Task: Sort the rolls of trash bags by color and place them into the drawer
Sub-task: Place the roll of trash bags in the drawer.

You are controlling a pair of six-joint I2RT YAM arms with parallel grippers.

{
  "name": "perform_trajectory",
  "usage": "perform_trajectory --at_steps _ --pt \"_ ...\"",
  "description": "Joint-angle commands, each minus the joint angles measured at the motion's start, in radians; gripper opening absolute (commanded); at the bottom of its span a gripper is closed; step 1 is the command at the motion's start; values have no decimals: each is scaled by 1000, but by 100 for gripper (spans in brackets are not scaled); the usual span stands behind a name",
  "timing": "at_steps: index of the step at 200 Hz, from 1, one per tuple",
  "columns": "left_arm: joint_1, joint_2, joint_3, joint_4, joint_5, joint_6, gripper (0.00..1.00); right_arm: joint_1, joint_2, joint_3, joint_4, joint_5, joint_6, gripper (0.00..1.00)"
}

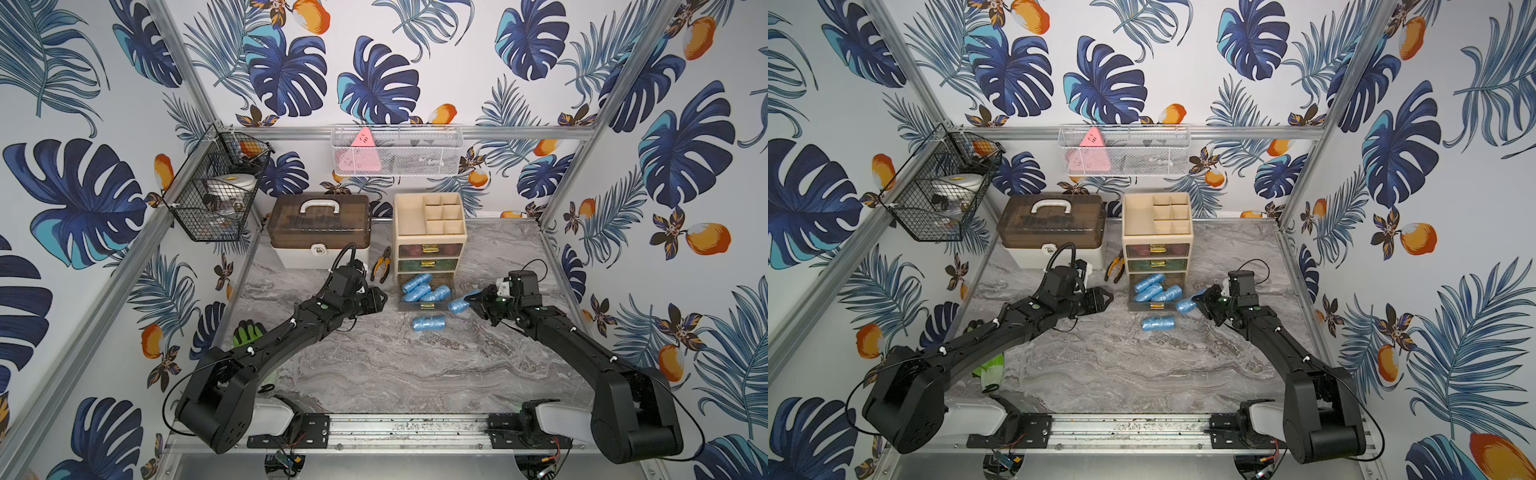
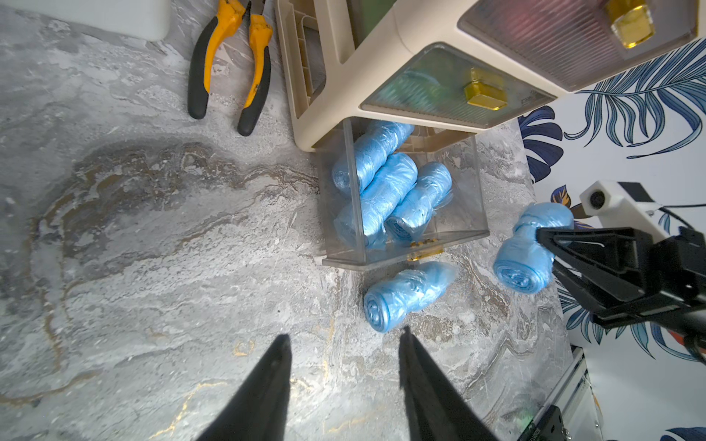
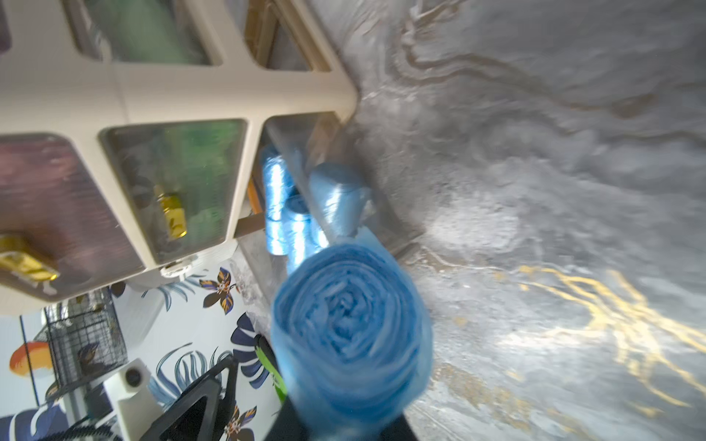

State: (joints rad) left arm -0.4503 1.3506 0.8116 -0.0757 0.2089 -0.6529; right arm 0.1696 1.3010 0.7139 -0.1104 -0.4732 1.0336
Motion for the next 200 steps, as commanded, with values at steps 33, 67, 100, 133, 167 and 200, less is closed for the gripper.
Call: perform_trajectory --at_steps 33,67,100,133,167,200 --pt "2 -2 0 13 1 4 50 131 206 143 191 19 130 20" --pt "2 -11 -5 11 -3 5 50 160 342 206 283 36 193 24" --pt "2 -5 -8 17 1 5 50 163 420 205 357 35 247 37" --pt "2 3 -2 8 -1 13 50 163 444 199 374 22 257 51" --pt "-2 -5 0 -6 -11 28 50 163 416 196 336 24 234 58" --pt "-53 -15 10 -28 -40 74 51 162 364 188 308 18 212 59"
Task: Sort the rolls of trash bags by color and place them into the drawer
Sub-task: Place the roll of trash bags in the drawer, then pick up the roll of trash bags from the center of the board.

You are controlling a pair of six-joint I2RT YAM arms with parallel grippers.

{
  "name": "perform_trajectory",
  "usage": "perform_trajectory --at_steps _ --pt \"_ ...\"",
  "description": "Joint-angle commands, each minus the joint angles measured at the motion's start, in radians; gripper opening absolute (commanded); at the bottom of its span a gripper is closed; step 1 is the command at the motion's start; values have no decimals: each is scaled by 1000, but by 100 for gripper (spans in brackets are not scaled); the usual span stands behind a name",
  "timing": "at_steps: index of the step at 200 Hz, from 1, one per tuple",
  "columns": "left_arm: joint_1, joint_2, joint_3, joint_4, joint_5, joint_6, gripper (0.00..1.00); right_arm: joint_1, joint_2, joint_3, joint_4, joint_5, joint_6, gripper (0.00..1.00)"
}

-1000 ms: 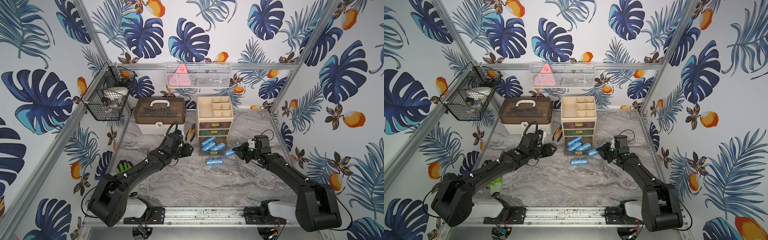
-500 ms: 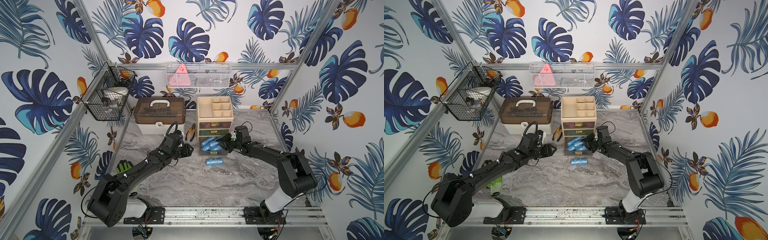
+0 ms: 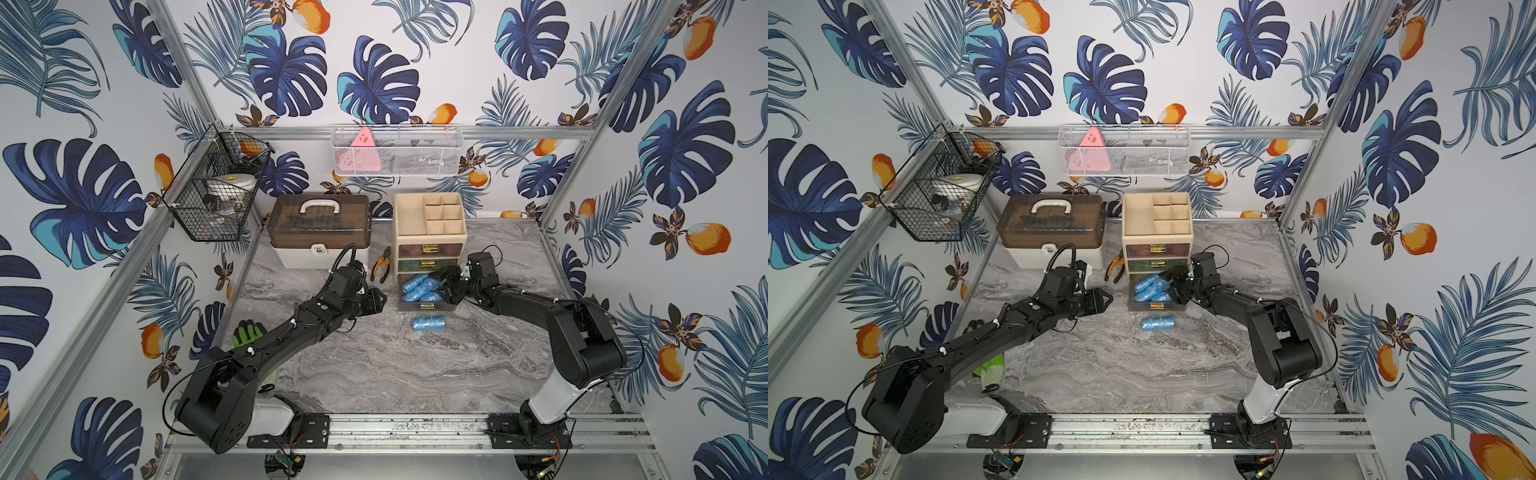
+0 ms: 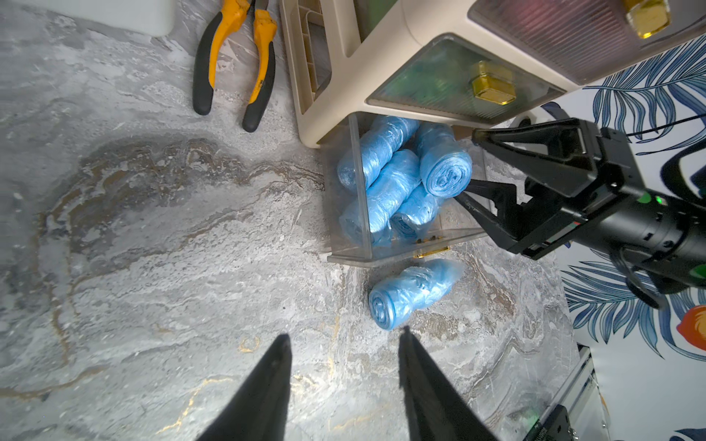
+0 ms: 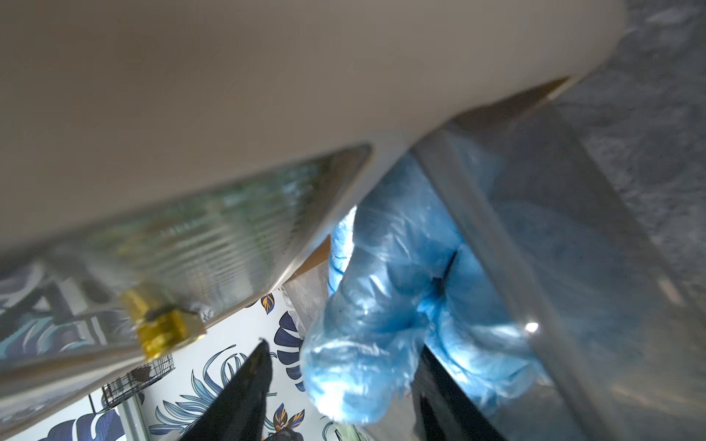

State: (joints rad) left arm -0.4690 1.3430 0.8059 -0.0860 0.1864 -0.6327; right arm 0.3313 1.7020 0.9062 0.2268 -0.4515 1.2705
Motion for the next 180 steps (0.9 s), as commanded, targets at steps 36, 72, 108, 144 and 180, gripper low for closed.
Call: perform_trajectory --at_steps 36,72,108,144,180 --pt "-174 11 37 -17 -64 137 51 -9 -127 -3 -121 -5 -94 59" --pt "-323 97 89 -51 -168 240 52 -84 -231 -76 -161 -45 -128 57" --pt "-412 210 150 -66 -260 303 55 -229 -326 -194 -152 -154 -129 57" --pt "-420 308 188 -71 -333 294 58 -299 -402 -234 -211 -202 -177 57" --pt "-424 372 219 -67 -382 336 61 -338 -411 -280 -186 -261 -167 57"
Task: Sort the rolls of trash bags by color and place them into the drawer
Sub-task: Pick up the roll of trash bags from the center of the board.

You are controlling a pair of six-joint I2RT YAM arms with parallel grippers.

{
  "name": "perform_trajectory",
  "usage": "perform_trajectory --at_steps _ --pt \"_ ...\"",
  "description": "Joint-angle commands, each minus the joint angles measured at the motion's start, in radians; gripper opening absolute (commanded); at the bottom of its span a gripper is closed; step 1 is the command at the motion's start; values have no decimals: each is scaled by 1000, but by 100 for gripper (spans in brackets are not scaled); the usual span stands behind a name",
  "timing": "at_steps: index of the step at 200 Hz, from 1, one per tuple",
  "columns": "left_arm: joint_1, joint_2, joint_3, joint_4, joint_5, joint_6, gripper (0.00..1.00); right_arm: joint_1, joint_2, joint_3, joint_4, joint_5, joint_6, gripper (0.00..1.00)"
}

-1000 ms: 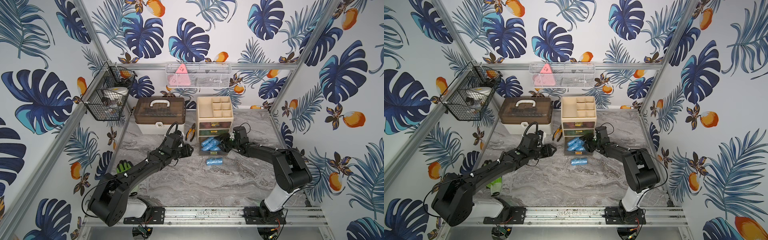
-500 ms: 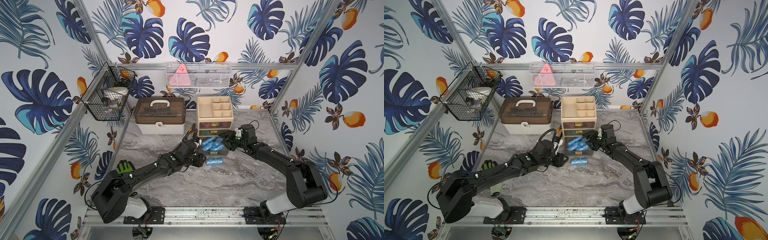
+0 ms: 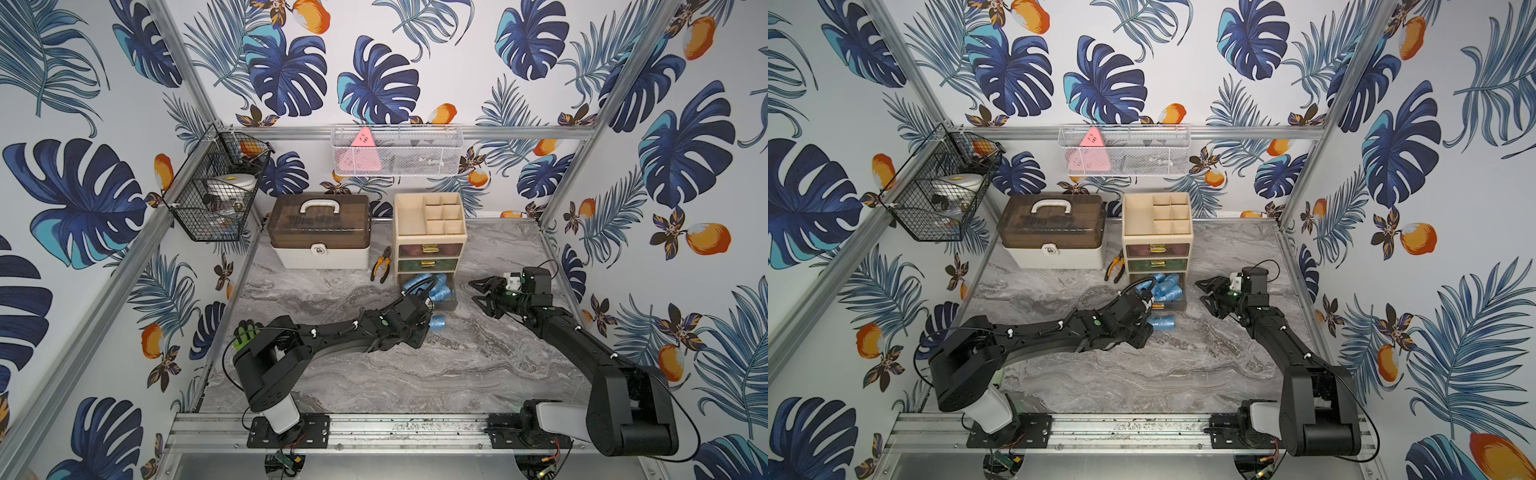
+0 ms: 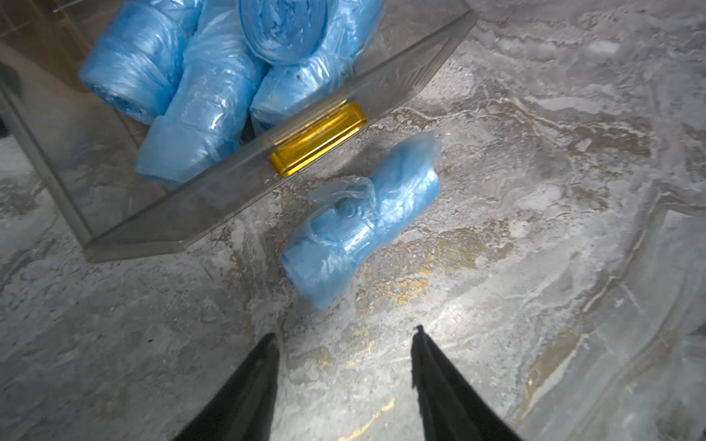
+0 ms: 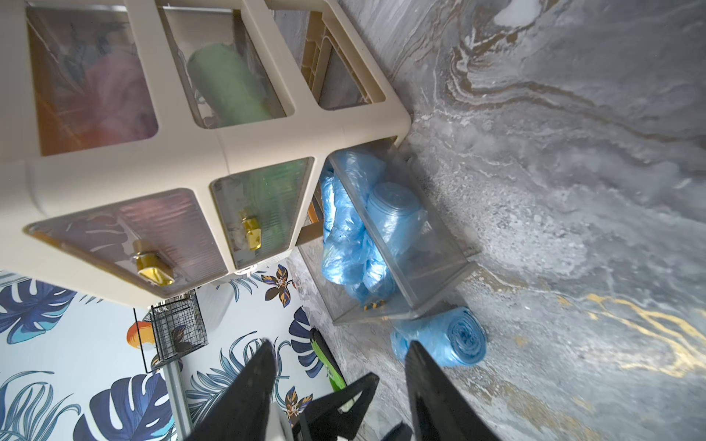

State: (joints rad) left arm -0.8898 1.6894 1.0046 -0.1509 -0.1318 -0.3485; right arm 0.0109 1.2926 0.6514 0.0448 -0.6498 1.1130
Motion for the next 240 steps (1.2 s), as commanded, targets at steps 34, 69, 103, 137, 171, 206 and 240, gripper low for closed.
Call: perform_trajectory --at_steps 34,69,103,137,171,206,240 --pt "-12 52 37 34 -52 138 72 -44 -7 -55 0 -83 -15 56" --pt "-24 88 66 57 -12 200 72 -58 -21 -47 -30 -89 -37 56" --pt "-29 148 113 45 1 224 71 -71 -25 -46 -38 -106 -44 56" --pt "-29 198 144 30 11 232 68 -81 -33 -48 -54 -120 -54 56" --pt "-29 220 138 39 67 229 63 -88 -54 -45 -84 -114 -73 56" --pt "-44 227 107 70 160 224 52 -92 -59 -49 -92 -116 -78 56" --pt "-65 216 87 92 198 207 31 -92 -75 -57 -102 -115 -80 56"
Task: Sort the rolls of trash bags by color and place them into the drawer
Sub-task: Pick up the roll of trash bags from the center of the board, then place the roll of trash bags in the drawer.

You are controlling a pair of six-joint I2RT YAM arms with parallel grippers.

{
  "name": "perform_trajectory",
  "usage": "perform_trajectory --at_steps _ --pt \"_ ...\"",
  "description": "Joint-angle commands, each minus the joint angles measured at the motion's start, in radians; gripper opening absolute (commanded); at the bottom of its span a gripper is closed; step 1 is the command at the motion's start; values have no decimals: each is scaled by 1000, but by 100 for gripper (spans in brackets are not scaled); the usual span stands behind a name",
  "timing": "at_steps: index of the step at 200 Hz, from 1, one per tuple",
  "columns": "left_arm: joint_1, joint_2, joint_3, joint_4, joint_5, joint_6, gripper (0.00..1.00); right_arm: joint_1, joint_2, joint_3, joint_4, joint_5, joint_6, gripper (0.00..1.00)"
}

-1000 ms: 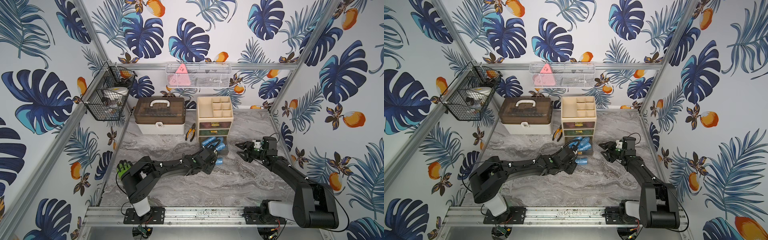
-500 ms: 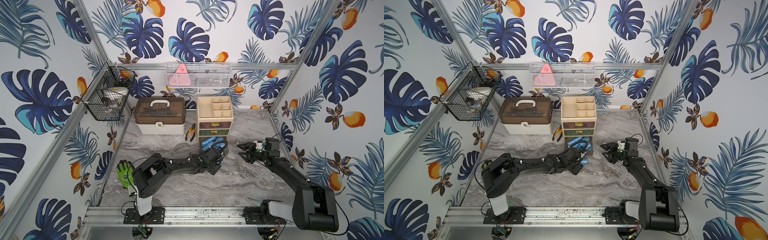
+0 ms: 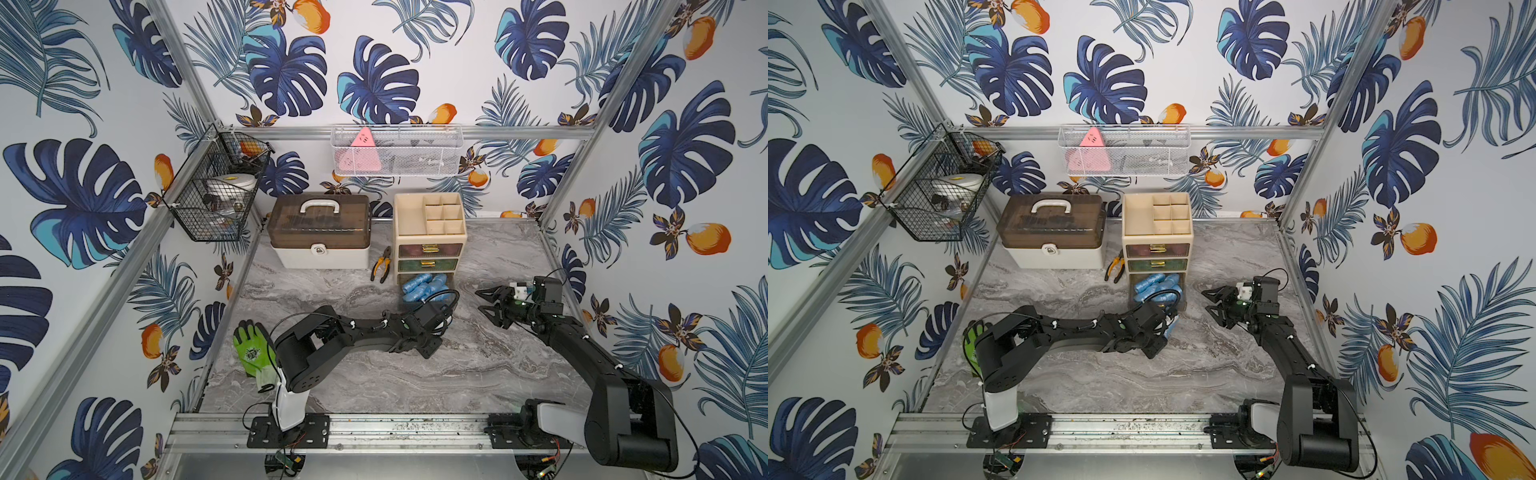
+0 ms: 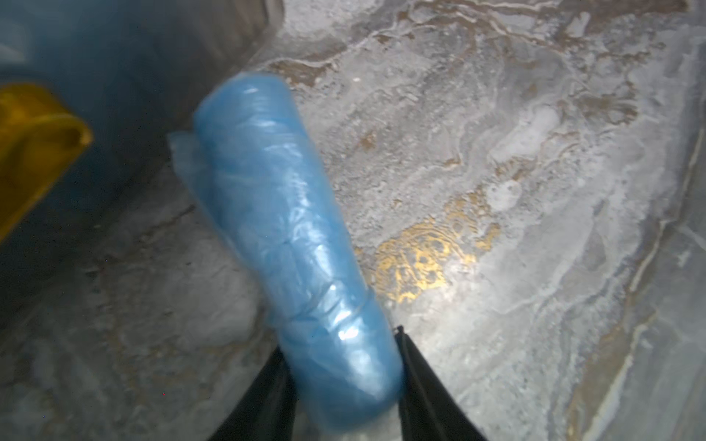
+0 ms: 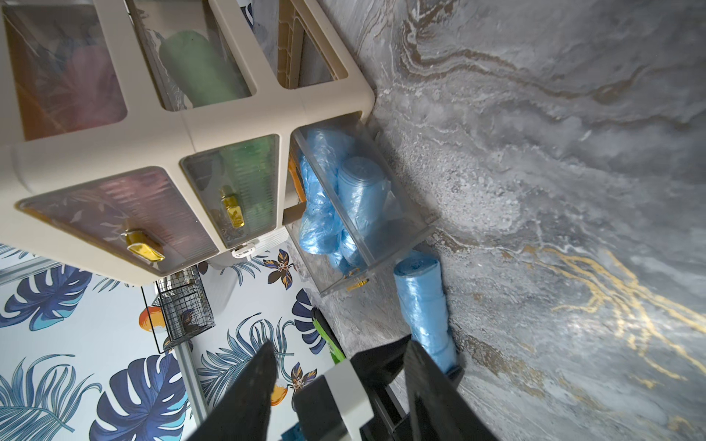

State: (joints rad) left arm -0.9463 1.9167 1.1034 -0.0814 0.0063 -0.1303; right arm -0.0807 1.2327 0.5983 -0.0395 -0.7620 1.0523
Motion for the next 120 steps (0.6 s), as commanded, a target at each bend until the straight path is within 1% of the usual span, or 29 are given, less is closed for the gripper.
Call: perform_trajectory --at_steps 1,19,39,70,85,110,120 --pt "-8 -12 -11 23 60 -12 30 -1 -16 -4 -18 -2 -20 56" --pt "-8 -25 -15 38 73 -32 21 0 -34 -10 -35 4 -29 56" --pt "-9 -45 -11 43 115 -42 15 0 -60 -12 -75 9 -54 56" --pt "-9 -109 -14 65 233 -67 14 -1 -121 -6 -154 21 -110 57" --pt "-9 -143 -4 62 276 -83 14 0 -148 1 -195 24 -138 61" --pt "-4 -185 28 51 315 -120 14 -1 -192 6 -237 20 -159 65" --pt "1 -190 50 41 338 -131 14 1 -215 5 -239 15 -157 69"
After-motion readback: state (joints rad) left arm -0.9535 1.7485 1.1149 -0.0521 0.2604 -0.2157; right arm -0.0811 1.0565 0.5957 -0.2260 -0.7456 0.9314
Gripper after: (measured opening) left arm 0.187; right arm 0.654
